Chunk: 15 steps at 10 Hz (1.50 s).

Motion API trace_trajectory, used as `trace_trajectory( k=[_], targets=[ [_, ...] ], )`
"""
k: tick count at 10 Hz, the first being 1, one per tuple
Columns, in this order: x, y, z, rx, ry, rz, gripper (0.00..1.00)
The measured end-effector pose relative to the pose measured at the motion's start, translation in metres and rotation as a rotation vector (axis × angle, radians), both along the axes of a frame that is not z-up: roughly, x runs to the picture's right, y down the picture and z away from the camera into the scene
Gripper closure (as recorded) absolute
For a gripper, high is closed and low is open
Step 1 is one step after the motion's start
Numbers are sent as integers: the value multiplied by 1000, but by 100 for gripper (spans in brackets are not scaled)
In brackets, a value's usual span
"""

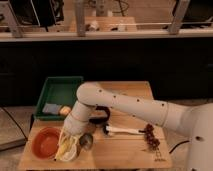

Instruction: Place banana in paper cup

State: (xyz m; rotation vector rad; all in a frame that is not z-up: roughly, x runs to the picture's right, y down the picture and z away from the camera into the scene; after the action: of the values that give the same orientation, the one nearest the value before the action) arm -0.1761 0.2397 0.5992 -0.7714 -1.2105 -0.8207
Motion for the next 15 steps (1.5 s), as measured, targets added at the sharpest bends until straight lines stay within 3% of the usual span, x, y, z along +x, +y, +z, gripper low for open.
trace_trajectory(
  k=[2, 5, 10, 15],
  targets=[
    [-11, 2, -7, -31, -40, -11, 100],
    [-17, 5, -10, -129, -78, -12, 100],
    [-24, 19, -9, -266, -79, -15, 100],
    [-30, 29, -13, -337, -98, -14, 100]
  ],
)
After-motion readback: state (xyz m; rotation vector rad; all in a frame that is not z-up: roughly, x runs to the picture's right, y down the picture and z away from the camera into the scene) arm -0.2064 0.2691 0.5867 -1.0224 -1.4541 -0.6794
